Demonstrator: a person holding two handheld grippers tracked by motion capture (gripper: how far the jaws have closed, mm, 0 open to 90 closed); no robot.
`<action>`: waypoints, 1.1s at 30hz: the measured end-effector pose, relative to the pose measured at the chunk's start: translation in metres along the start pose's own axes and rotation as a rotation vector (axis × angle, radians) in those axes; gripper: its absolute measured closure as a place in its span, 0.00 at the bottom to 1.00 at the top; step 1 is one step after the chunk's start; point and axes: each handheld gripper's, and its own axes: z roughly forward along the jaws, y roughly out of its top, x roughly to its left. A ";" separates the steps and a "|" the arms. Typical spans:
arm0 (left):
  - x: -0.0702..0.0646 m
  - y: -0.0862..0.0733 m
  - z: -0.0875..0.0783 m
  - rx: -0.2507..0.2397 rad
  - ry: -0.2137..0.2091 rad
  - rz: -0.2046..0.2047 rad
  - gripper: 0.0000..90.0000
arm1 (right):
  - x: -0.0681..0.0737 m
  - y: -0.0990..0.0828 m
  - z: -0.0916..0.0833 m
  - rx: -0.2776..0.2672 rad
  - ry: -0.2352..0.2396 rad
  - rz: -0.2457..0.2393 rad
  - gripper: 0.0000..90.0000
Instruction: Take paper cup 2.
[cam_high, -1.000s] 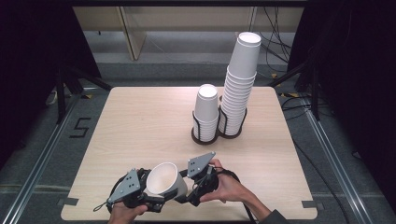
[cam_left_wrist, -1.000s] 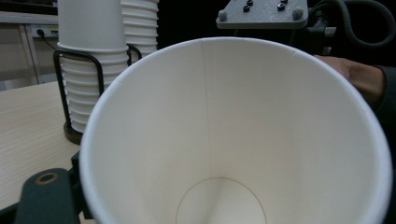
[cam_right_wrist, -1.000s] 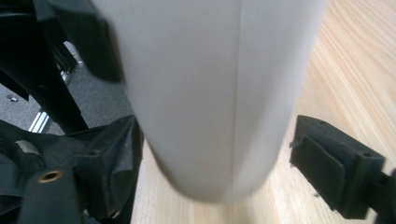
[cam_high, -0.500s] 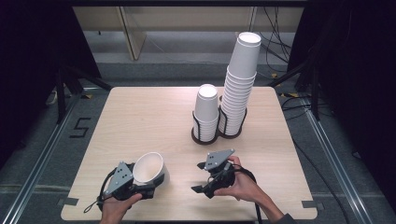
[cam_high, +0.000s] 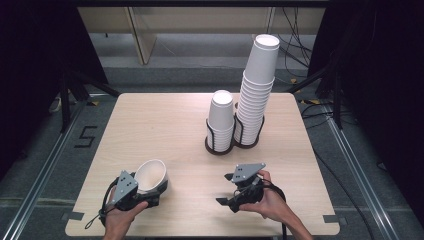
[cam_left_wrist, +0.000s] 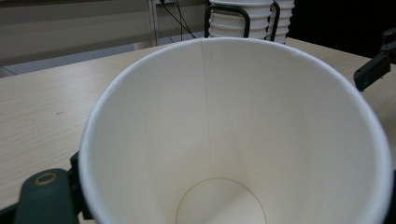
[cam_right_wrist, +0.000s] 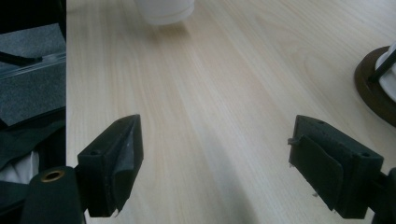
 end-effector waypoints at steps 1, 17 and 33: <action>0.000 0.000 0.001 -0.005 -0.001 -0.001 0.17 | 0.000 -0.001 -0.001 0.002 0.000 0.003 0.21; 0.016 0.007 0.011 0.009 0.054 -0.012 0.17 | -0.002 -0.019 -0.019 0.006 -0.066 0.053 0.22; 0.067 0.033 0.087 0.040 0.157 -0.014 0.17 | -0.007 -0.030 -0.031 0.004 -0.122 0.079 0.22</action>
